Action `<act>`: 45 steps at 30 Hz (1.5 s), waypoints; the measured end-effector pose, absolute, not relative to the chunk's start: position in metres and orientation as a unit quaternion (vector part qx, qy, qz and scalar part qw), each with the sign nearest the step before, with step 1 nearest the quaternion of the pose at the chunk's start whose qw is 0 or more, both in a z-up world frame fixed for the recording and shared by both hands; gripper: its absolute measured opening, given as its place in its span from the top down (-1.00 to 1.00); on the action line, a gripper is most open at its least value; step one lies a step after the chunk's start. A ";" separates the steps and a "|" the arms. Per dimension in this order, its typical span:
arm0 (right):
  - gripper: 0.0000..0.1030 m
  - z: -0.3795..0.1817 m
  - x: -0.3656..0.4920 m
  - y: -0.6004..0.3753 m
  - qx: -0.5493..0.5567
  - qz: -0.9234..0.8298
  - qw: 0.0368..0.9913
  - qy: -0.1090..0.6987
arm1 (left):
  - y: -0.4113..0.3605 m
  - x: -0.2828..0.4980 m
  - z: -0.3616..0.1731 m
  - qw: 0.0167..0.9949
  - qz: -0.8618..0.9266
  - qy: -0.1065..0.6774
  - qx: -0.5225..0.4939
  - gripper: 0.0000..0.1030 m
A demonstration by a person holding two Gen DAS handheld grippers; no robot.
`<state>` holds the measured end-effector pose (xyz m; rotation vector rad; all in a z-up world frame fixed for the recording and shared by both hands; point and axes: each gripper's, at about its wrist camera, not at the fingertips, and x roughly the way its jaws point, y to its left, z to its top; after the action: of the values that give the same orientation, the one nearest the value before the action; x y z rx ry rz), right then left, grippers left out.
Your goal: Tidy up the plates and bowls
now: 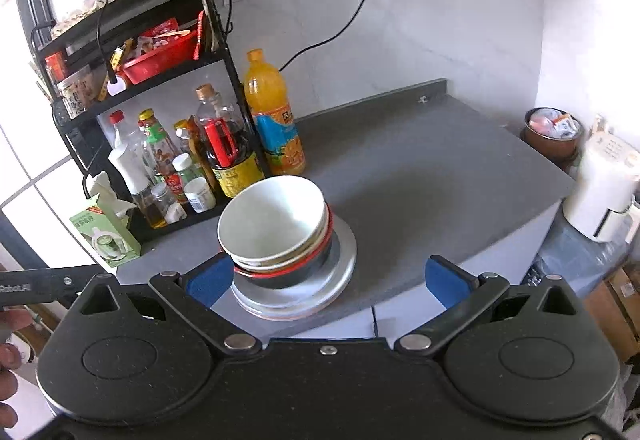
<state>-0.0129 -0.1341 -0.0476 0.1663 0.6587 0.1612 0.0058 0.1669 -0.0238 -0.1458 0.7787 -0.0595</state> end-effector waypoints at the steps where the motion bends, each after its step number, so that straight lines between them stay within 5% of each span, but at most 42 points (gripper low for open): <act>1: -0.99 -0.048 -0.016 -0.135 0.081 0.076 0.940 0.323 | 0.167 0.002 -0.022 0.923 -0.030 0.377 -0.068 -0.98; 45: -0.99 -0.059 -0.075 -0.141 0.013 0.082 0.938 0.337 | 0.126 -0.076 -0.029 0.927 -0.014 0.372 -0.041 -0.98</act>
<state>-0.0751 -0.1411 -0.0588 0.0267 0.6893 0.1676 -0.0756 0.1262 -0.0294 -0.0847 0.7625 -0.0285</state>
